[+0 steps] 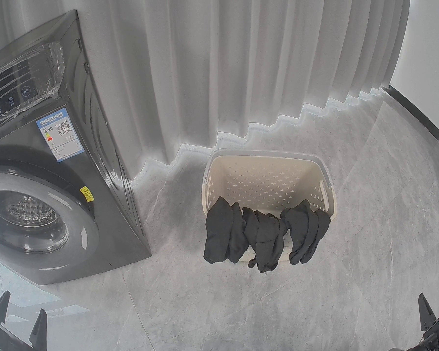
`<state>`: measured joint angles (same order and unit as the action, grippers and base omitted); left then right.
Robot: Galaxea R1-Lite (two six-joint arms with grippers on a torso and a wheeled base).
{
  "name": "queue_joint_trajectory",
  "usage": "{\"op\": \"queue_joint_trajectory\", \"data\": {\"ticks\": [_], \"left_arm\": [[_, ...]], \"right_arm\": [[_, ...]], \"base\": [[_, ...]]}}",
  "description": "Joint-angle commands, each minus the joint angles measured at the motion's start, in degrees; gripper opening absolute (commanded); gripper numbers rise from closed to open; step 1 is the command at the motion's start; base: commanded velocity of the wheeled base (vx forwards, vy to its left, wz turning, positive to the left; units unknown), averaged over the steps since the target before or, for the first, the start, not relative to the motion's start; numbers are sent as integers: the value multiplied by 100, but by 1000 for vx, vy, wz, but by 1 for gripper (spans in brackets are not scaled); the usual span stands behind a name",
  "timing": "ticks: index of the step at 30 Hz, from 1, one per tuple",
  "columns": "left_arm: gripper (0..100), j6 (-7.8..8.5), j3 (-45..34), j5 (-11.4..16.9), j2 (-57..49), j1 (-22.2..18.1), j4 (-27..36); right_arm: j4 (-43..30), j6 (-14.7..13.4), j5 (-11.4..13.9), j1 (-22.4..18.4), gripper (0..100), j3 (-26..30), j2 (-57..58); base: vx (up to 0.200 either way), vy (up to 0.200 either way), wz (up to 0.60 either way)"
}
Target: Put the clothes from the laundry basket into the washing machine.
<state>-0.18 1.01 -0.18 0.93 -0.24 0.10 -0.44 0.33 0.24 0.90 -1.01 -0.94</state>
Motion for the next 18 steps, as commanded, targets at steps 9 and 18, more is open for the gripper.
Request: {"op": "queue_joint_trajectory", "data": {"ticks": [9,18], "left_arm": [[100,-8,-101,1,-75,-2,-1],[100,-8,-101,1,-75,-2,-1]], "right_arm": [[0,2,2,6,100,75,59],[0,2,2,6,100,75,59]], "base": [[0,0,0],[0,-67,0]]}}
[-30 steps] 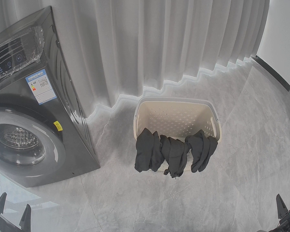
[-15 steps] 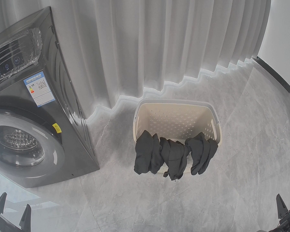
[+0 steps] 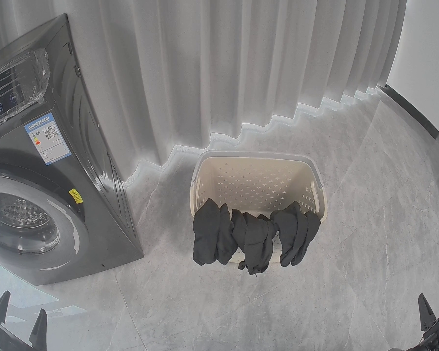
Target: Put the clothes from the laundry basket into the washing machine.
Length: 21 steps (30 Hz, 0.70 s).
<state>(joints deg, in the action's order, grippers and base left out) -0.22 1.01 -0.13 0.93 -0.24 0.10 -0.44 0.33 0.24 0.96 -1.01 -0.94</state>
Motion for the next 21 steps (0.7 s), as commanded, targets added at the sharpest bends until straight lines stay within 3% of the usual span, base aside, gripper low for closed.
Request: {"op": "queue_joint_trajectory", "data": {"ticks": [1,6,17,21], "left_arm": [[100,-4,-101,-4,-75,-2,-1],[100,-13,-101,-4,-75,-2,-1],[100,-13,-101,-4,-75,-2,-1],[100,-13,-101,-4,-75,-2,-1]], "right_arm": [[0,2,11,0,100,75,59],[0,2,2,0,100,75,59],[0,2,2,0,100,75,59],[0,2,11,0,100,75,59]], "base": [[0,0,0],[0,0,0],[200,0,0],[0,0,0]]}}
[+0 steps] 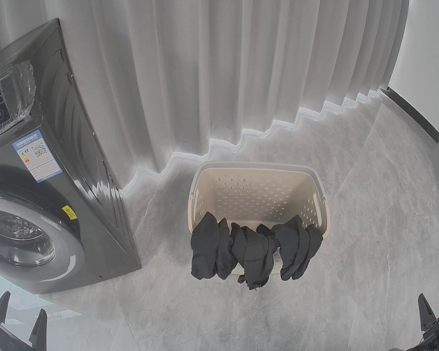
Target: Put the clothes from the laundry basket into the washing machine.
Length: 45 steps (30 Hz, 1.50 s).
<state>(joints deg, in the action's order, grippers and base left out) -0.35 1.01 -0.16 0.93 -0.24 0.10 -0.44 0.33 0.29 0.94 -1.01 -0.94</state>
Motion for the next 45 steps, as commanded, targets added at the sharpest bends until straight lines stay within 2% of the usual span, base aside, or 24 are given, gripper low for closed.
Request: {"op": "queue_joint_trajectory", "data": {"ticks": [1,6,18,29,35,45], "left_arm": [[100,0,-101,-2,-75,-2,-1],[100,-9,-101,-2,-75,-2,-1],[100,0,-101,-2,-75,-2,-1],[100,0,-101,-2,-75,-2,-1],[100,-9,-101,-2,-75,-2,-1],[100,0,-101,-2,-75,-2,-1]], "right_arm": [[0,2,-3,3,100,75,59],[0,2,-3,3,100,75,59],[0,2,-3,3,100,75,59],[0,2,-3,3,100,75,59],[0,2,-3,-6,100,75,59],[0,2,-3,-6,100,75,59]], "base": [[0,0,0],[0,0,0],[0,-200,0],[0,0,0],[200,0,0],[20,0,0]]}}
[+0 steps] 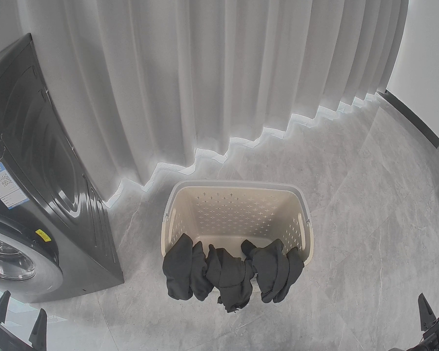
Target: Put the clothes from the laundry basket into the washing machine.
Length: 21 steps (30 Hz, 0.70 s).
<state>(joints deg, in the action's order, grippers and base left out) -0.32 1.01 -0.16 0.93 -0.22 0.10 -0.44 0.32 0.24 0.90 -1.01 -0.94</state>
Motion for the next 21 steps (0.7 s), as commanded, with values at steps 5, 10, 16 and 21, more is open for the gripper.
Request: {"op": "queue_joint_trajectory", "data": {"ticks": [5,10,16,21], "left_arm": [[100,-12,-101,-2,-75,-4,-1],[100,-3,-101,-2,-75,-4,-1],[100,-12,-101,-2,-75,-4,-1],[100,-12,-101,-2,-75,-4,-1]], "right_arm": [[0,3,2,-2,100,75,59],[0,3,2,6,100,75,59],[0,3,2,6,100,75,59],[0,3,11,6,100,75,59]], "base": [[200,0,0],[0,0,0],[33,0,0],[200,0,0]]}}
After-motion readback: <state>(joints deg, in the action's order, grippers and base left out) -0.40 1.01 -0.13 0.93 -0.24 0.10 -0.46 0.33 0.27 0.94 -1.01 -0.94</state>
